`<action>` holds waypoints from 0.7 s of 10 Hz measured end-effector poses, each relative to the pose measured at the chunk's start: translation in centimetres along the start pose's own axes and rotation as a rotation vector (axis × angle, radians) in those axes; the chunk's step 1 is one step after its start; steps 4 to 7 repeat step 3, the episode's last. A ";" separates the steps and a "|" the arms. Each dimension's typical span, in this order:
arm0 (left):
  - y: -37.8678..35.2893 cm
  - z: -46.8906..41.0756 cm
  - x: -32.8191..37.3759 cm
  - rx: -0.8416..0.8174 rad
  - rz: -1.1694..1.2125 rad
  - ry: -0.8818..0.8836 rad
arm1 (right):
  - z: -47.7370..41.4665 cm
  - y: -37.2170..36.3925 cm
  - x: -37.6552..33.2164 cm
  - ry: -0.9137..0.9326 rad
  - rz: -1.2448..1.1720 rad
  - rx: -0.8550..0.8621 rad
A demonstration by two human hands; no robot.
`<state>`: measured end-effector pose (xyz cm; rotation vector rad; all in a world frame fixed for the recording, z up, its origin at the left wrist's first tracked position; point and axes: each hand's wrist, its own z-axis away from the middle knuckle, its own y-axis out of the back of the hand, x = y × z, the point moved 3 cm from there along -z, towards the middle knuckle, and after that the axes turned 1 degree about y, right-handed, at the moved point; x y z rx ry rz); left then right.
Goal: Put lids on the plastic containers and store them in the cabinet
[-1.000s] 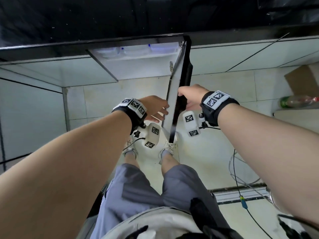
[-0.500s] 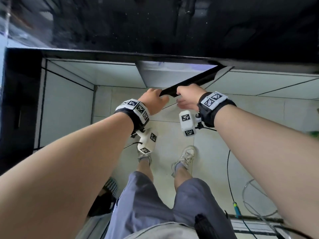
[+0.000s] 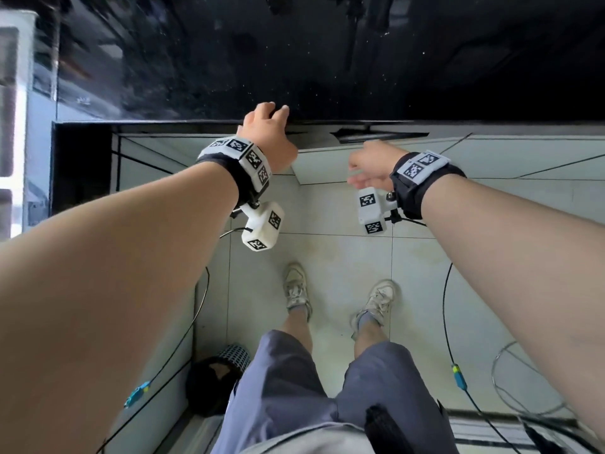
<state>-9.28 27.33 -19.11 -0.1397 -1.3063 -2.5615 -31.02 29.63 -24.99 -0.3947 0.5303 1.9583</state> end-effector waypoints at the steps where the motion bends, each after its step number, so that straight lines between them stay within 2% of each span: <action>1: 0.3 0.2 0.1 -0.026 -0.043 0.000 | 0.9 0.3 -0.3 -0.032 0.009 0.017; 3: 2.3 1.3 0.8 -0.074 -0.036 -0.012 | 4.3 1.6 -2.2 0.007 0.044 0.140; 7: 2.3 1.3 0.8 -0.074 -0.036 -0.012 | 4.3 1.6 -2.2 0.007 0.044 0.140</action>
